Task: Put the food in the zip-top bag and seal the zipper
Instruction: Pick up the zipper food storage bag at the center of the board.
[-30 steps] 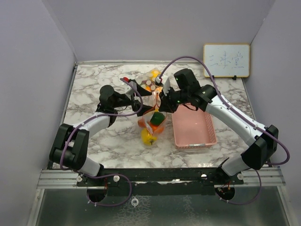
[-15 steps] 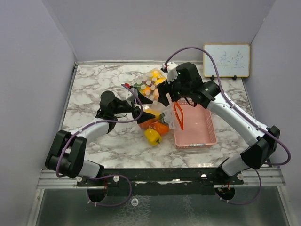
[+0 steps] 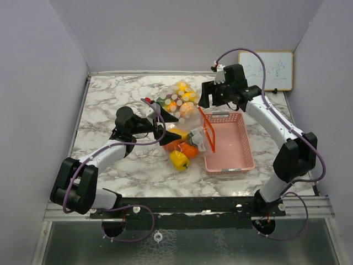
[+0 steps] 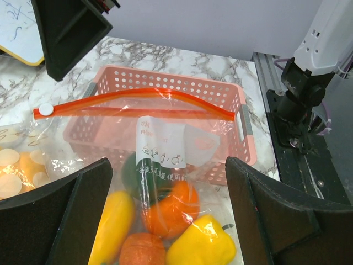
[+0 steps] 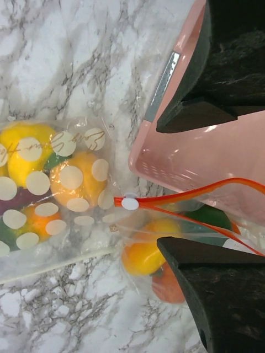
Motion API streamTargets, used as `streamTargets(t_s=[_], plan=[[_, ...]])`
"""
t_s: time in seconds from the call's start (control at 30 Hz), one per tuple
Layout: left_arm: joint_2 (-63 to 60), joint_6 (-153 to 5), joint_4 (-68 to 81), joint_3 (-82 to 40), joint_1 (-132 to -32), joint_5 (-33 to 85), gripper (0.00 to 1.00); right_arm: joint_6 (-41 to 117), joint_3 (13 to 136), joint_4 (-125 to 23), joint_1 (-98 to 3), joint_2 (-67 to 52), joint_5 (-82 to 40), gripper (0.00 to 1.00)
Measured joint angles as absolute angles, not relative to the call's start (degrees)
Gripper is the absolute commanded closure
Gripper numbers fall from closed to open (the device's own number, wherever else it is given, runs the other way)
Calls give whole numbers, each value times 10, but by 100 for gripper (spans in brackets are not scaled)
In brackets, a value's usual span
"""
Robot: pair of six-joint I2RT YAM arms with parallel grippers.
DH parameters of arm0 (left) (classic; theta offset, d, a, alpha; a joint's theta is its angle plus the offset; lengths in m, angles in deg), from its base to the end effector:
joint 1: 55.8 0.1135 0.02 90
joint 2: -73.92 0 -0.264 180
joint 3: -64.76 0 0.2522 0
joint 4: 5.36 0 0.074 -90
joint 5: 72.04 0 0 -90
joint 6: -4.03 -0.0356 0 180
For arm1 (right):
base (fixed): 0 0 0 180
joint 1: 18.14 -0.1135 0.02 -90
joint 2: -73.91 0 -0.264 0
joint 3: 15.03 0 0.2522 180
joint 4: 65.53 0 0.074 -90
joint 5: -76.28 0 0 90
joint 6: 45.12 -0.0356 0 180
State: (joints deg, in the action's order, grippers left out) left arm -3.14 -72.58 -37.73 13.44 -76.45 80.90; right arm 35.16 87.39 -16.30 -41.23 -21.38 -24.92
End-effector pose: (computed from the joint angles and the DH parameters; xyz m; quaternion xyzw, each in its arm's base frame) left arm 0.2486 -0.1276 0.2717 0.4250 0.5414 -0.5184 0.5074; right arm 0.3426 0.1536 0.3347 -0.1452 0.8987 0.1997 0.3624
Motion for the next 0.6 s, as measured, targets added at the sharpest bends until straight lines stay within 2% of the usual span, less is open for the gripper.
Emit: streamTargets(t_s=[0.23,0.4,0.43,0.53,0.57,0.6], plan=[[-31,-728,-359,134,-764,809,14,351,828,-244,-406,-250,-393,29],[-31,-733,-347,134,-764,809,14,351,823,-267,-402,-273,-431,32],[-31,-734,-345,134,-764,809,15,351,823,-269,-401,-277,-432,38],[-31,-737,-338,134,-764,809,15,354,821,-273,-399,-285,-439,76],[-31,-737,-336,134,-764,809,15,356,821,-274,-399,-286,-443,87],[-31,-737,-333,133,-764,809,15,360,821,-275,-399,-286,-450,93]])
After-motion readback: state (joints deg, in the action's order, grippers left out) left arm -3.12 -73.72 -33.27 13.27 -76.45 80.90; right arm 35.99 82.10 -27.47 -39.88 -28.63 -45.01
